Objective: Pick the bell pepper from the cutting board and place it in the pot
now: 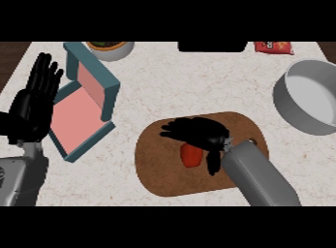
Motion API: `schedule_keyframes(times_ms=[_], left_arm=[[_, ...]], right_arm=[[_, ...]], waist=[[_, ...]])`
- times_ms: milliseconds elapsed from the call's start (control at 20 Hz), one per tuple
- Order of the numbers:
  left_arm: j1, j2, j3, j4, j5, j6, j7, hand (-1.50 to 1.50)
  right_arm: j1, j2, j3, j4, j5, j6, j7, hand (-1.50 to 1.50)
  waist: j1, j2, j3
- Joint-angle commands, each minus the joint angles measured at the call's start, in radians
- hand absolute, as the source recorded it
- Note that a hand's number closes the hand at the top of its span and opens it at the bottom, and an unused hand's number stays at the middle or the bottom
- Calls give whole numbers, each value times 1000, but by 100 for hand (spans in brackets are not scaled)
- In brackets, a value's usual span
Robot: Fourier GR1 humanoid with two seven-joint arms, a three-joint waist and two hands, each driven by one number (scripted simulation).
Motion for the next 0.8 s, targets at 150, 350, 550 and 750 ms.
schedule_keyframes(times_ms=[150,350,550,750], left_arm=[[27,-15,12,16,-14,-11,-47,0],[-67,19,42,39,3,-21,21,0],[14,-10,18,-15,-14,-22,2,0],[-11,-36,7,-14,-27,10,21,0]], right_arm=[[52,61,82,19,69,-82,-107,150],[1,97,70,132,84,-184,-142,150],[38,98,63,96,124,-203,-141,150],[107,99,62,26,163,-260,-99,150]], waist=[[-2,2,2],[3,5,2],[2,3,2],[-2,2,2]])
